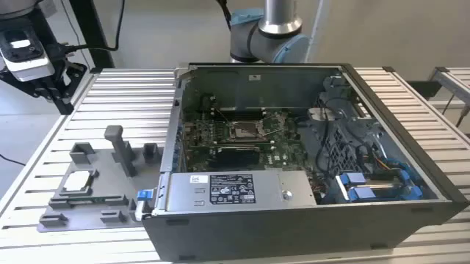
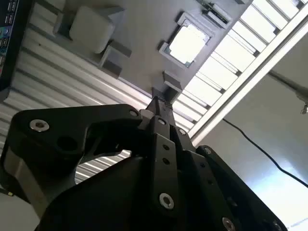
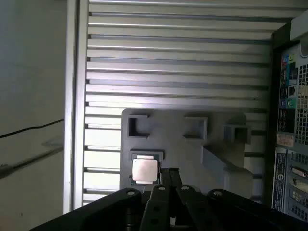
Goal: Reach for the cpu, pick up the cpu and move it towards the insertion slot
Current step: 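Reach for the cpu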
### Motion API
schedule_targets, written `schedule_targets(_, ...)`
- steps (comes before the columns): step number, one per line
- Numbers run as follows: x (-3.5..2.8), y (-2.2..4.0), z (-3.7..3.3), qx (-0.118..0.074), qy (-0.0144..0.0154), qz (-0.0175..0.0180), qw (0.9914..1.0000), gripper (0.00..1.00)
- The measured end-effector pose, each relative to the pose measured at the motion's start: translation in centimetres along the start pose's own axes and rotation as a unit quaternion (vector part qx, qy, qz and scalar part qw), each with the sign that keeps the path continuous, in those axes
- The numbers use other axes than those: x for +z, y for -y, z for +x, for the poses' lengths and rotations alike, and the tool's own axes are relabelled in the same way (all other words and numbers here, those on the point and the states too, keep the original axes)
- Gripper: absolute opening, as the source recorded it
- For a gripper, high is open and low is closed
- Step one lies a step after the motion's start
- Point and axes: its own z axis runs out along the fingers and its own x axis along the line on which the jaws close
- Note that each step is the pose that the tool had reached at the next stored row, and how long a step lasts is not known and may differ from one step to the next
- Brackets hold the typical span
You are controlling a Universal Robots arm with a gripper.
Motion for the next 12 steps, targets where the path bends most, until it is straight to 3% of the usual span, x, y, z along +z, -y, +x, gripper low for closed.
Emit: schedule_targets(12, 0.00, 0.00, 0.00, 0.000, 0.0000, 0.0000, 1.00000, 0.00)
